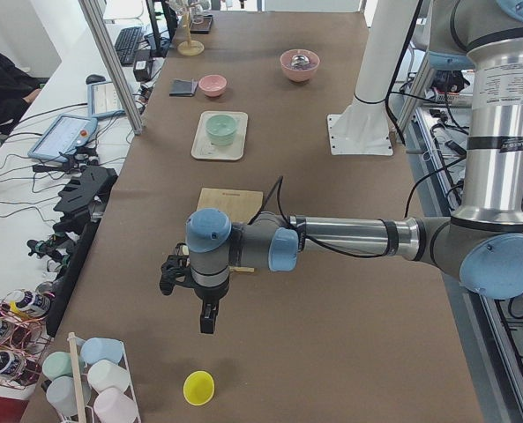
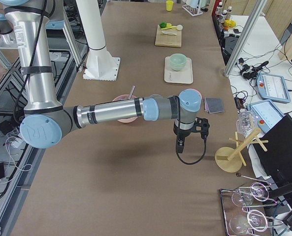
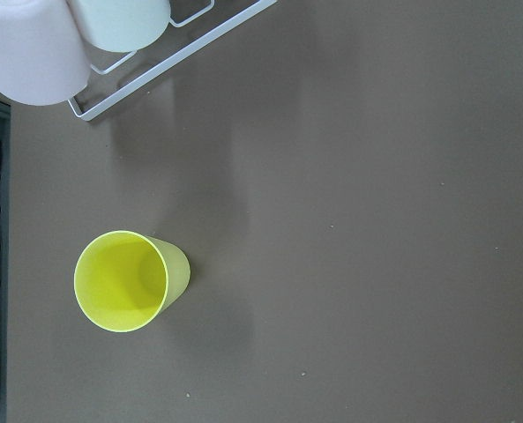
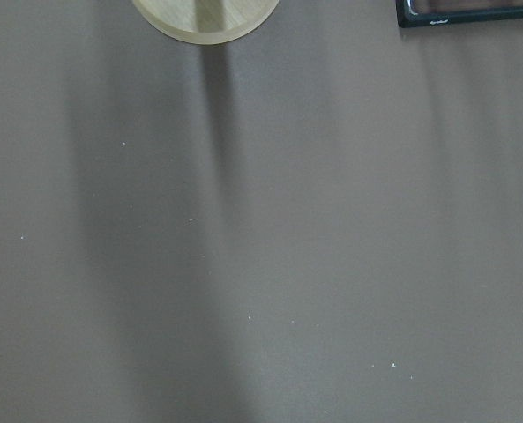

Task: Stack pink bowl on green and place spoon

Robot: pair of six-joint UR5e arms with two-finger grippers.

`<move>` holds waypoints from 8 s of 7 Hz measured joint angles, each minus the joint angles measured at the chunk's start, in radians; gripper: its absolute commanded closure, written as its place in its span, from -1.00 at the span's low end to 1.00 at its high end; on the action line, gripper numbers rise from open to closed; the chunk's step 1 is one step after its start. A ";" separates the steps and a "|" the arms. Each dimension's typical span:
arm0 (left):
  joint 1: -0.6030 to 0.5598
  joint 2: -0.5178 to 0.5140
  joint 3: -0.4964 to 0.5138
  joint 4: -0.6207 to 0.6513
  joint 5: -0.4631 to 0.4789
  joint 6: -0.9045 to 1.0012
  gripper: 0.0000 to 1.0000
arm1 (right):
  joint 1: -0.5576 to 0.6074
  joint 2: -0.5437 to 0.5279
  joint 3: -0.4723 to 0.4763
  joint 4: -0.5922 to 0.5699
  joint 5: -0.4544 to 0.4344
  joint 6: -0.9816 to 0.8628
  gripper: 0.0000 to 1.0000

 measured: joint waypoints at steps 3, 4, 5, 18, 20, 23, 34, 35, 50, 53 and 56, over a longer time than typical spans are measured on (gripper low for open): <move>0.012 -0.021 -0.005 -0.055 -0.008 -0.036 -0.98 | -0.036 0.083 -0.001 0.000 0.009 0.026 -1.00; 0.013 -0.040 -0.012 -0.071 -0.014 -0.043 -0.98 | -0.079 0.135 -0.001 0.000 0.010 0.062 -1.00; 0.014 -0.058 -0.022 -0.077 -0.024 -0.065 -0.98 | -0.131 0.187 -0.004 0.000 0.010 0.085 -1.00; 0.095 -0.165 0.134 -0.342 -0.263 -0.288 -0.97 | -0.553 0.441 -0.434 0.580 -0.199 0.690 0.93; 0.095 -0.163 0.133 -0.344 -0.264 -0.287 -0.96 | -0.556 0.441 -0.438 0.582 -0.199 0.712 1.00; 0.097 -0.157 0.139 -0.345 -0.264 -0.287 -0.95 | -0.526 0.444 -0.429 0.579 -0.141 0.720 1.00; 0.592 -0.288 0.112 -0.400 0.068 -0.804 -0.61 | -0.473 0.608 -0.406 0.581 -0.059 0.987 1.00; 0.624 -0.281 0.114 -0.412 0.099 -0.821 -0.55 | -0.473 0.610 -0.406 0.582 -0.059 0.988 1.00; 0.577 -0.220 -0.033 -0.381 -0.061 -0.824 1.00 | -0.481 0.615 -0.364 0.582 -0.059 1.044 1.00; 0.530 -0.422 -0.060 -0.240 -0.178 -1.027 1.00 | -0.550 0.666 -0.334 0.590 -0.085 1.160 1.00; 0.544 -0.489 -0.032 -0.250 -0.182 -1.105 1.00 | -0.713 0.675 -0.324 0.704 -0.236 1.241 1.00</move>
